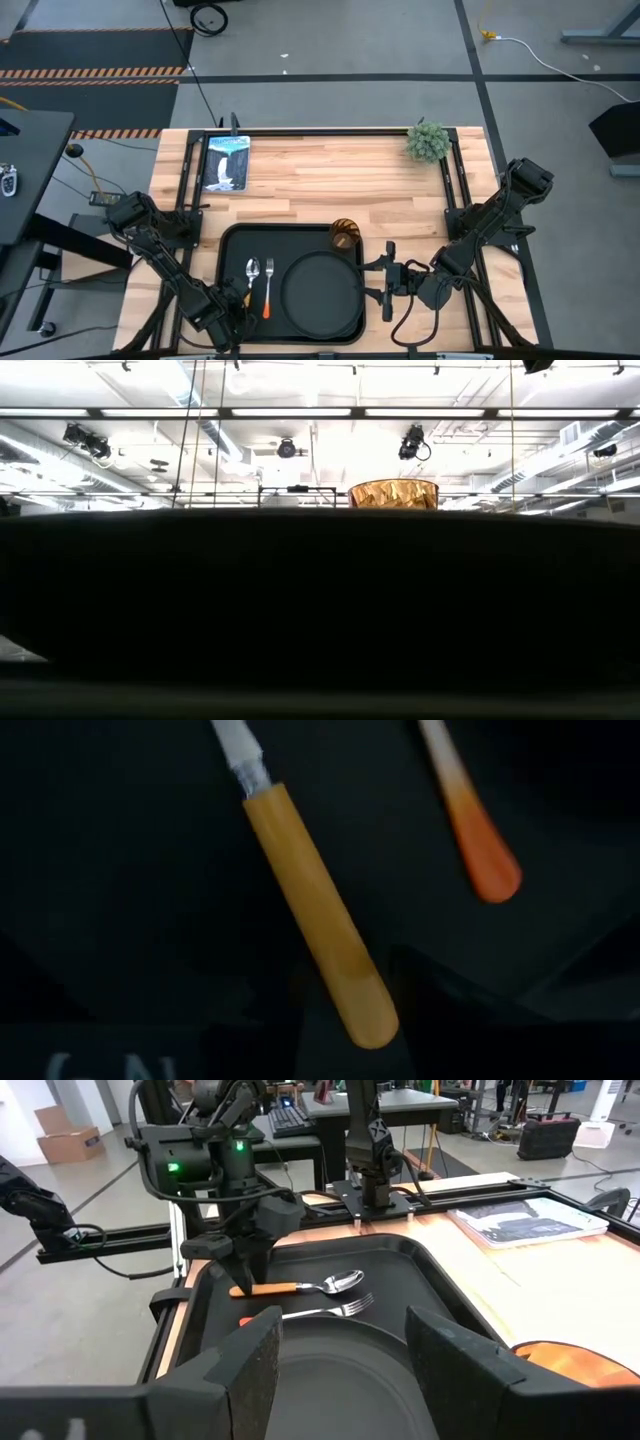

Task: Pick and place plate/cup/fork/spoon on tray
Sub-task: Put the orange spoon beside the fork on the black tray, then return to Home Position

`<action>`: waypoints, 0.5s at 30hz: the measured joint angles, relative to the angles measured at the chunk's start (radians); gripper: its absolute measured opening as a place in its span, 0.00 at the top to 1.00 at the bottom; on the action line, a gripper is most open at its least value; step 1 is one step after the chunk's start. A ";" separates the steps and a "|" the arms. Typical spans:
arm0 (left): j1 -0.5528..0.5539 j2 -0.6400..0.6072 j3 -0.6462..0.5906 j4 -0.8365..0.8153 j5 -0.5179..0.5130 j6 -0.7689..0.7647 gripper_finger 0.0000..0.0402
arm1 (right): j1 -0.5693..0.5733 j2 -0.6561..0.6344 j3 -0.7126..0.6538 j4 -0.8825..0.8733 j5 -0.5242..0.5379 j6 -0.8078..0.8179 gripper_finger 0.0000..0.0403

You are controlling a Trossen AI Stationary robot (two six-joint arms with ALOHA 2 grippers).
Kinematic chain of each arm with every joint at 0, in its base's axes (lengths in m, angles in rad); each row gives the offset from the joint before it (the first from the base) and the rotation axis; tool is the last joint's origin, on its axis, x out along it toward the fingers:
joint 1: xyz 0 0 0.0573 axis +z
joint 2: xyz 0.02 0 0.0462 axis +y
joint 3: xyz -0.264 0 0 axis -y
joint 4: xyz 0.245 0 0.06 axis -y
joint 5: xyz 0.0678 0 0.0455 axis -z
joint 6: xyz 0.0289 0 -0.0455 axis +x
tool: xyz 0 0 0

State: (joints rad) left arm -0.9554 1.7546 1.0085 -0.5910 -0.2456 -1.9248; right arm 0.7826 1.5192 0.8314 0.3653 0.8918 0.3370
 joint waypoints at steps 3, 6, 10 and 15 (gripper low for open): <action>0.000 0.000 0.013 -0.004 -0.017 0.008 0.63 | 0.000 0.000 0.000 0.000 0.000 0.000 0.46; 0.000 0.000 0.026 -0.016 -0.028 0.013 0.63 | 0.000 0.000 0.000 0.006 0.000 0.000 0.46; 0.000 0.000 0.026 -0.031 -0.008 0.012 0.63 | 0.000 0.000 0.000 0.007 0.000 0.000 0.46; -0.002 -0.040 0.026 -0.016 -0.068 0.046 0.63 | 0.008 -0.006 0.000 -0.019 0.002 -0.030 0.46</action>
State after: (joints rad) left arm -0.9573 1.7151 1.0346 -0.6069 -0.3134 -1.8785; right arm 0.7907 1.5134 0.8314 0.3465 0.8938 0.3072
